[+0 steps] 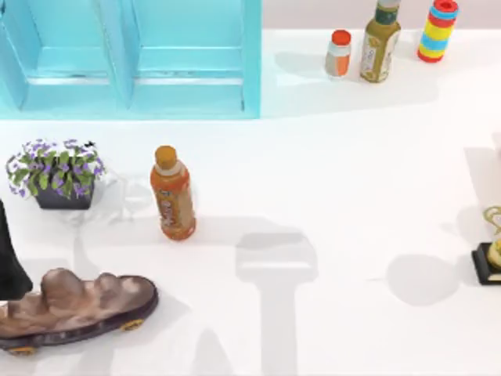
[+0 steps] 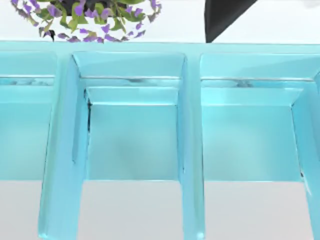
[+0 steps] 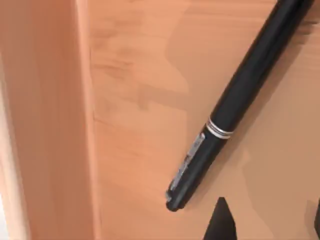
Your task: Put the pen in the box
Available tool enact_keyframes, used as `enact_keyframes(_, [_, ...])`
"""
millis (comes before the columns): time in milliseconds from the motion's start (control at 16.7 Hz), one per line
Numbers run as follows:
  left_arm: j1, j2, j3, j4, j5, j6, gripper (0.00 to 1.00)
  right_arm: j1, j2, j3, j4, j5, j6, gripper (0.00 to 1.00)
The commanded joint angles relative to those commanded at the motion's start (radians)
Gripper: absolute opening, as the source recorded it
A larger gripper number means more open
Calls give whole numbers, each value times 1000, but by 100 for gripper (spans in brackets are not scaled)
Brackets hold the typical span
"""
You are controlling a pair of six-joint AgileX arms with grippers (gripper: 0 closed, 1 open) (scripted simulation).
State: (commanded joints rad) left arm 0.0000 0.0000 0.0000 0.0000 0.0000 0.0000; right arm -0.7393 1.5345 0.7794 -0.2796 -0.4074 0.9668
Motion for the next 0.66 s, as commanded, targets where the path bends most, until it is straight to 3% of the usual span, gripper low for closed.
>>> enact_keyframes(300, [0, 0, 0, 0, 0, 0, 100, 0, 0, 0, 0, 0, 0, 98])
enact_keyframes(660, [0, 0, 0, 0, 0, 0, 100, 0, 0, 0, 0, 0, 0, 100])
